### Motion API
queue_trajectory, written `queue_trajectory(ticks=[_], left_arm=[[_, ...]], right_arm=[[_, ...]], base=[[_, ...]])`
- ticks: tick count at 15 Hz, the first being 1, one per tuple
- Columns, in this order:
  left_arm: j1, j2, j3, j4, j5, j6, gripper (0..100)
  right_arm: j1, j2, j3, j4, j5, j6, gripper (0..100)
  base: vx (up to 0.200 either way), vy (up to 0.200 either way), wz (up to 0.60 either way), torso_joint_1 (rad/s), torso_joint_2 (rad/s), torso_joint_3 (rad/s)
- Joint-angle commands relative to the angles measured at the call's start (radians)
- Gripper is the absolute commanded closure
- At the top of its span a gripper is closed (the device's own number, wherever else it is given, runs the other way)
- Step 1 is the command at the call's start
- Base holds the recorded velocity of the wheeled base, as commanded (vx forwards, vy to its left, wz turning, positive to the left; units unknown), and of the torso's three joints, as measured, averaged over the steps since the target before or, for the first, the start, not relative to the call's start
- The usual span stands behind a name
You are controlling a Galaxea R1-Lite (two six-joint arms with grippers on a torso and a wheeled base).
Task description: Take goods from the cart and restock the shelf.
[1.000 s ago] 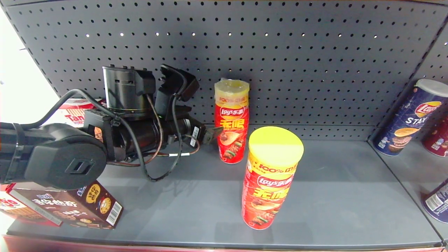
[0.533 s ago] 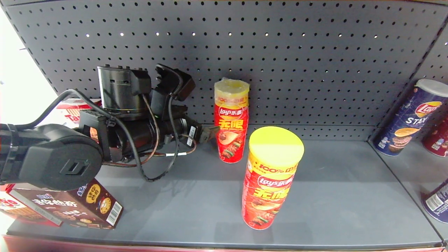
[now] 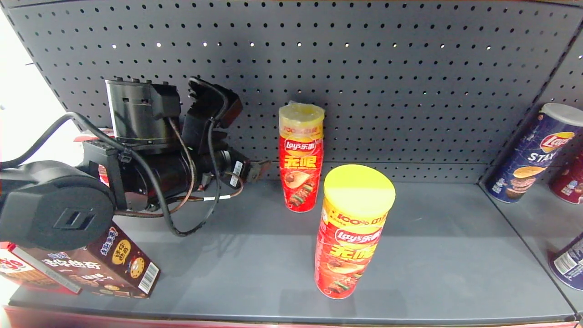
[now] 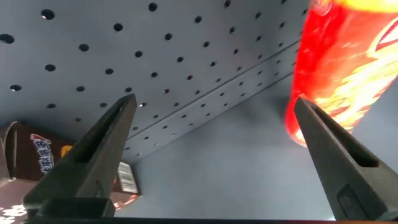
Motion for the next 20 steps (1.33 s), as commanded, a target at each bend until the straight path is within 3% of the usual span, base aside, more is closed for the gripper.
queue_trajectory(ticks=[1, 6, 20], left_arm=[[0.002, 0.016, -0.003, -0.001, 0.004, 0.009, 0], [-0.003, 0.08, -0.003, -0.008, 0.03, 0.02, 0], [-0.044, 0.151, -0.034, -0.06, 0.03, 0.028, 0]], right_arm=[[0.001, 0.002, 0.0, 0.0, 0.001, 0.0, 0], [0.001, 0.002, 0.0, 0.0, 0.001, -0.002, 0], [0.001, 0.002, 0.0, 0.0, 0.001, 0.0, 0]], base=[[0.0, 0.0, 0.0, 0.0, 0.0, 0.0], [0.0, 0.0, 0.0, 0.0, 0.0, 0.0], [0.0, 0.0, 0.0, 0.0, 0.0, 0.0]])
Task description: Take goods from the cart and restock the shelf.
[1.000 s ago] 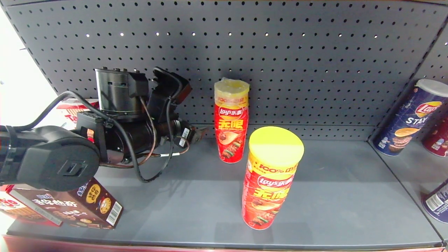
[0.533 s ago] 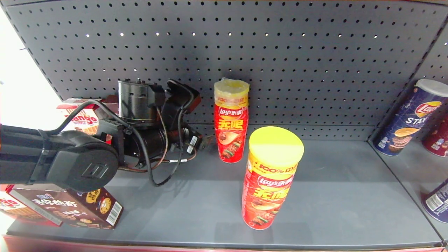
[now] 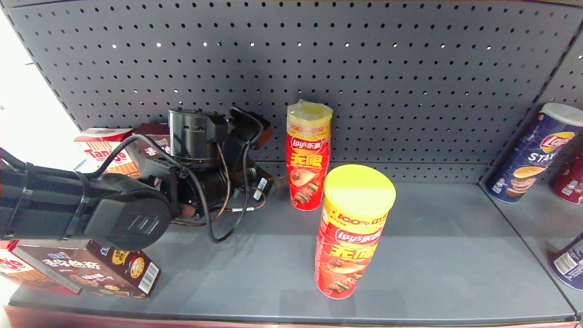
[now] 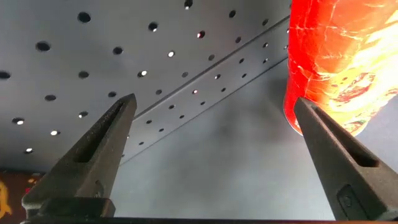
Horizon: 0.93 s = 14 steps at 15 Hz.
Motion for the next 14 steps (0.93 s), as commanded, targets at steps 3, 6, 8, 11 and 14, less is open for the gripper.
queue_trajectory(ticks=[3, 6, 8, 11, 14], left_arm=[[-0.018, 0.007, -0.011, 0.001, 0.0, -0.002, 0], [-0.027, 0.015, -0.02, 0.001, 0.0, -0.002, 0], [-0.03, 0.018, -0.028, 0.001, 0.0, -0.002, 0], [-0.044, 0.021, -0.035, 0.001, 0.002, -0.003, 0], [-0.048, 0.032, -0.041, 0.001, 0.002, -0.003, 0]], right_arm=[[0.001, 0.002, 0.0, 0.0, 0.001, 0.0, 0], [0.001, 0.002, 0.0, 0.0, 0.001, 0.0, 0], [0.001, 0.002, 0.0, 0.0, 0.001, 0.0, 0], [0.001, 0.002, 0.0, 0.0, 0.001, 0.0, 0], [0.001, 0.002, 0.0, 0.0, 0.001, 0.0, 0]], base=[[0.0, 0.0, 0.0, 0.0, 0.0, 0.0], [0.0, 0.0, 0.0, 0.0, 0.0, 0.0], [0.0, 0.0, 0.0, 0.0, 0.0, 0.0], [0.0, 0.0, 0.0, 0.0, 0.0, 0.0], [0.0, 0.0, 0.0, 0.0, 0.0, 0.0]])
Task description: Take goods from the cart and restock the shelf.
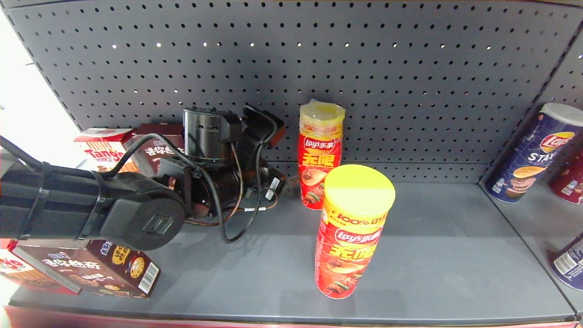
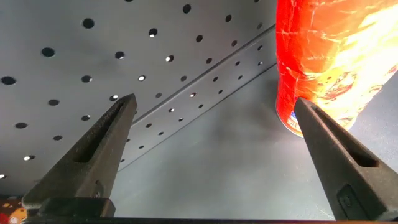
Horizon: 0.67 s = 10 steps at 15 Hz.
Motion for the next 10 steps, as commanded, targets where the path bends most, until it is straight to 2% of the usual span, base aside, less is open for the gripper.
queue_trajectory(ticks=[1, 10], left_arm=[[-0.003, 0.007, -0.004, -0.001, 0.0, 0.0, 0], [-0.015, 0.01, -0.006, -0.001, 0.0, -0.001, 0]], right_arm=[[0.0, 0.002, 0.0, 0.0, 0.001, -0.001, 0], [0.0, 0.002, 0.0, 0.0, 0.001, 0.0, 0]], base=[[0.0, 0.0, 0.0, 0.0, 0.0, 0.0], [0.0, 0.0, 0.0, 0.0, 0.0, 0.0]])
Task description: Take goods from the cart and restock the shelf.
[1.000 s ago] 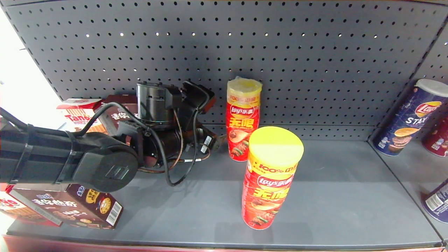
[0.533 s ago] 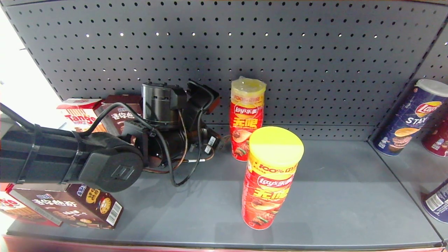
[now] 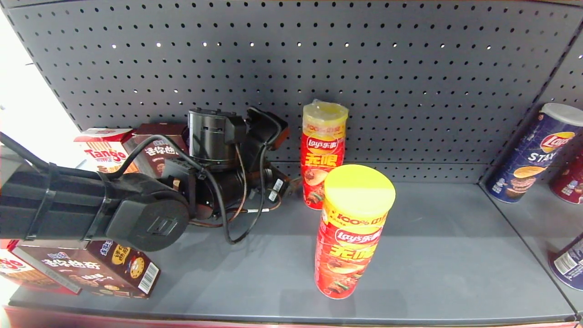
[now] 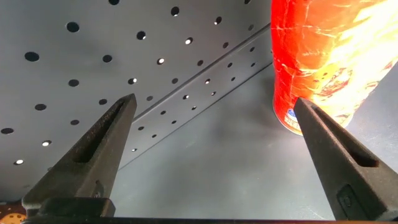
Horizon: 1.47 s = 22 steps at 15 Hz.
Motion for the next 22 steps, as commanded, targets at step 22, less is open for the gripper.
queue_trajectory(ticks=[22], left_arm=[[-0.082, -0.928, 0.476, 0.013, 0.026, -0.123, 0]], right_arm=[[0.0, 0.002, 0.0, 0.0, 0.001, 0.0, 0]], base=[[0.0, 0.0, 0.0, 0.0, 0.0, 0.0]])
